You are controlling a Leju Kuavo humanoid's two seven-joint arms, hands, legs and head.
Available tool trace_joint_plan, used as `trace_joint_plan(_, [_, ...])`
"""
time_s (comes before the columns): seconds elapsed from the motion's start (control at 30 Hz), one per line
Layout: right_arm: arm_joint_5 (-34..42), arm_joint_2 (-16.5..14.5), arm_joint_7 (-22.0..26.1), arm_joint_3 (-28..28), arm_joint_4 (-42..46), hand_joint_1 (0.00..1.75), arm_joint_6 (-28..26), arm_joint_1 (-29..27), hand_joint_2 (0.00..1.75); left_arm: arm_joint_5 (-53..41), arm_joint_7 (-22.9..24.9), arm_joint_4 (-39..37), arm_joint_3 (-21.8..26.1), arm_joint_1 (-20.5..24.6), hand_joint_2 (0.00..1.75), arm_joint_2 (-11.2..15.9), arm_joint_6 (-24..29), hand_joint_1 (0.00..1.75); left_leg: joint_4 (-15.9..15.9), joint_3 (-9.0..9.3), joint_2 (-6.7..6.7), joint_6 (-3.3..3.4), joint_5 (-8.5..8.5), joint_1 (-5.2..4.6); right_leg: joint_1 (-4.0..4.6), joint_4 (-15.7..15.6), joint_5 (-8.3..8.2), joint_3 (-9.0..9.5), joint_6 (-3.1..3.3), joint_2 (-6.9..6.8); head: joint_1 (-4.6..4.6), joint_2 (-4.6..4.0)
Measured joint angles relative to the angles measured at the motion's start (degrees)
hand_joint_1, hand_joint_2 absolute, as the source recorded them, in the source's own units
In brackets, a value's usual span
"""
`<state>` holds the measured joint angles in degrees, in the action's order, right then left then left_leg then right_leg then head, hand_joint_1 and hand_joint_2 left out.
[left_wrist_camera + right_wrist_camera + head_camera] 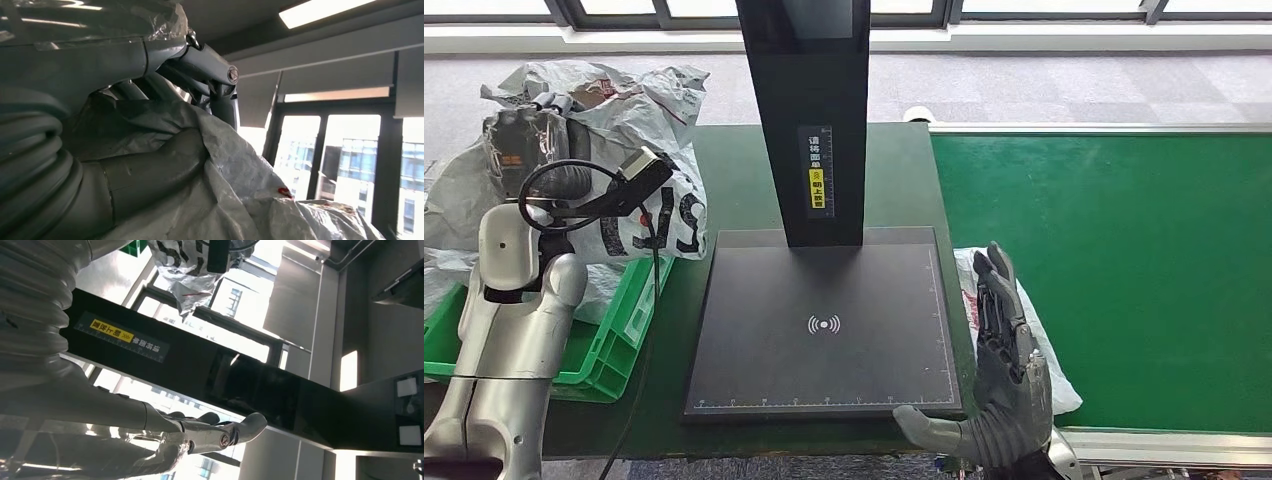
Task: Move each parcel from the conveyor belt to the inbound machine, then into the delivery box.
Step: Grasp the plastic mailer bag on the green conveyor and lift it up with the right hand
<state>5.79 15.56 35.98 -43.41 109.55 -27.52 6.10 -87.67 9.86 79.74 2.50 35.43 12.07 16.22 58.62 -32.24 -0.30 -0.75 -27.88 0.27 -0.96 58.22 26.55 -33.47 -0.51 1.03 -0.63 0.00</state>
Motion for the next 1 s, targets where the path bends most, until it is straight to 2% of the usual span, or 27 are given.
trace_joint_plan(0.23, [0.28,0.0,-0.15,-0.01,-0.05,0.0,0.35,0.5,1.75,-0.31,0.33,0.25,1.67,0.18,1.75,0.09,0.1,1.75,0.0,0.0,0.01,0.0,0.0,0.0,0.0,0.0,0.0,-0.01,0.0,0.03,-0.01,0.0])
trace_joint_plan(0.4, [1.05,-0.32,-1.14,-0.02,-0.87,0.0,0.77,3.22,1.75,-1.57,0.59,-3.54,8.38,3.5,1.75,4.29,1.39,1.75,0.0,-0.02,-0.08,-0.05,0.04,0.0,0.0,0.02,0.0,-0.02,0.0,-0.01,-0.01,0.0])
trace_joint_plan(0.67, [1.18,-0.45,-1.22,-0.03,-1.21,0.0,0.64,3.75,1.75,-1.99,1.77,-5.66,9.04,3.82,1.75,5.54,1.7,1.75,0.01,-0.05,-0.09,-0.05,0.04,-0.01,-0.01,0.02,0.0,-0.03,0.0,-0.03,-0.02,0.0])
trace_joint_plan(0.83, [1.86,-0.45,-1.38,-0.09,-1.64,0.0,0.55,3.94,1.75,-2.36,4.95,-9.72,9.04,2.3,1.75,8.51,4.84,1.75,-0.02,-0.04,-0.01,-0.06,0.04,-0.01,0.0,0.03,0.01,-0.1,0.01,0.03,-0.02,0.0])
trace_joint_plan(1.0, [2.09,-0.44,-1.33,-0.09,-1.91,0.0,-0.09,3.93,1.75,-2.27,4.47,-14.8,9.11,-1.1,1.75,9.93,8.0,1.75,-0.04,-0.06,-0.11,-0.07,0.05,0.01,0.03,0.03,0.04,-0.09,0.06,-0.04,-0.02,0.0])
